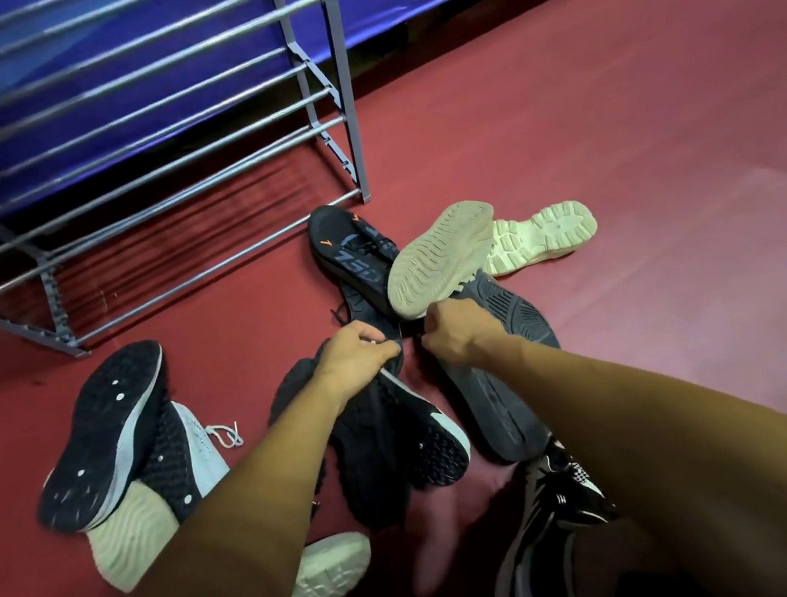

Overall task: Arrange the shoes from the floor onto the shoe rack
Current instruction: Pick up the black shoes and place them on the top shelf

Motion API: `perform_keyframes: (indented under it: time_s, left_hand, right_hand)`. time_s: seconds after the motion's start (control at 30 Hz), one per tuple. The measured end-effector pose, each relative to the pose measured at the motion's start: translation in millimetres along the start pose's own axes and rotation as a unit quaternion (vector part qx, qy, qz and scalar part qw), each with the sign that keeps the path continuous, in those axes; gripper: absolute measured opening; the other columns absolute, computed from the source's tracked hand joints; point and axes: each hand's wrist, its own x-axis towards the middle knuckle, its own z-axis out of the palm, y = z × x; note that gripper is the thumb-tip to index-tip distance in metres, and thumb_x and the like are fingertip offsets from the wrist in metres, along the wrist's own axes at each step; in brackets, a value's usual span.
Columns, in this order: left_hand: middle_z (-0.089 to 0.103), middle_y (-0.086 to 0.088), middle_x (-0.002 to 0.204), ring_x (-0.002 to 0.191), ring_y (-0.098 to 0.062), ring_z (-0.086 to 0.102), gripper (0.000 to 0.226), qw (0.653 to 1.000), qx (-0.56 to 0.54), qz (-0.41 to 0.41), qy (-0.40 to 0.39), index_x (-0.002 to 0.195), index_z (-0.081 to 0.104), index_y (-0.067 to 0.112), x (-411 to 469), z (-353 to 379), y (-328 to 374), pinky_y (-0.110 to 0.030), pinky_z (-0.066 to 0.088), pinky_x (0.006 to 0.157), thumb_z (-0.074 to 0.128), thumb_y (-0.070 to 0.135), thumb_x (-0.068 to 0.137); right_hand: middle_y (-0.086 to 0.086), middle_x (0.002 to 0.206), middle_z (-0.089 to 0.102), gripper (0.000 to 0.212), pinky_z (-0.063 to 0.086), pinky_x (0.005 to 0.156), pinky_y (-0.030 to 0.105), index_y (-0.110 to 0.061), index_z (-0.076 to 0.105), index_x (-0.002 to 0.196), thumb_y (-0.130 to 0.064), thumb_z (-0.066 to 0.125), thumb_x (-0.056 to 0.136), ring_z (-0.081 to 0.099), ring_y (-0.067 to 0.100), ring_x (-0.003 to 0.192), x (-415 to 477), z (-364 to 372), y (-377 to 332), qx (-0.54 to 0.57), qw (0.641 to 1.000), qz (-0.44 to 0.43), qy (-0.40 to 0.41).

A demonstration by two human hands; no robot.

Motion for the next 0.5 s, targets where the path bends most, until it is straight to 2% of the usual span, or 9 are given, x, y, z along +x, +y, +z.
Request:
perform_keyframes:
  time_s: [0.17,0.27,0.33,0.37,0.5]
  left_hand:
    - [0.068,-0.002,0.086,0.067,-0.014,0.057,0.032,0.996,0.062,0.011,-0.065,0.101,0.063,0.018,8.1,31.7,25.5,-0.026,0.043,0.062,0.076,0.031,0.075]
    - [0.060,0.002,0.082,0.066,-0.013,0.052,0.038,0.992,0.099,0.029,-0.078,0.107,0.060,0.020,15.6,52.0,40.0,-0.026,0.040,0.060,0.074,0.031,0.074]
    - [0.053,0.004,0.079,0.066,-0.012,0.049,0.036,0.989,0.117,0.051,-0.080,0.108,0.059,0.018,20.1,64.7,48.8,-0.025,0.040,0.061,0.074,0.027,0.076]
    - [0.053,0.004,0.080,0.069,-0.013,0.050,0.037,0.987,0.124,0.063,-0.082,0.110,0.058,0.017,22.2,70.9,52.9,-0.026,0.041,0.063,0.073,0.025,0.077]
    - [0.059,0.000,0.104,0.090,-0.018,0.059,0.041,0.978,0.163,0.105,-0.071,0.116,0.059,0.017,25.7,93.0,67.4,-0.032,0.050,0.081,0.074,0.025,0.078]
  right_hand:
    - [0.008,0.098,0.064,0.024,0.052,0.080,0.037,-0.012,0.062,0.102,-0.030,0.056,0.087,0.062,0.032,0.096,4.5,-13.3,26.4,0.001,1.000,0.016,0.023]
    - [0.006,0.107,0.066,0.026,0.053,0.087,0.041,-0.018,0.061,0.108,-0.030,0.058,0.085,0.061,0.031,0.101,10.9,-20.1,44.2,0.008,0.999,0.025,0.040]
    - [0.005,0.107,0.066,0.020,0.054,0.085,0.040,-0.022,0.061,0.104,-0.028,0.058,0.085,0.062,0.030,0.098,15.7,-24.0,58.1,0.022,0.998,0.033,0.058]
    - [0.006,0.105,0.065,0.018,0.054,0.083,0.039,-0.022,0.059,0.102,-0.027,0.059,0.085,0.061,0.031,0.095,17.2,-26.3,64.7,0.024,0.997,0.041,0.067]
    - [0.012,0.111,0.059,0.035,0.050,0.078,0.038,-0.013,0.054,0.114,-0.031,0.060,0.085,0.059,0.034,0.099,27.0,-34.3,88.5,0.022,0.992,0.081,0.098]
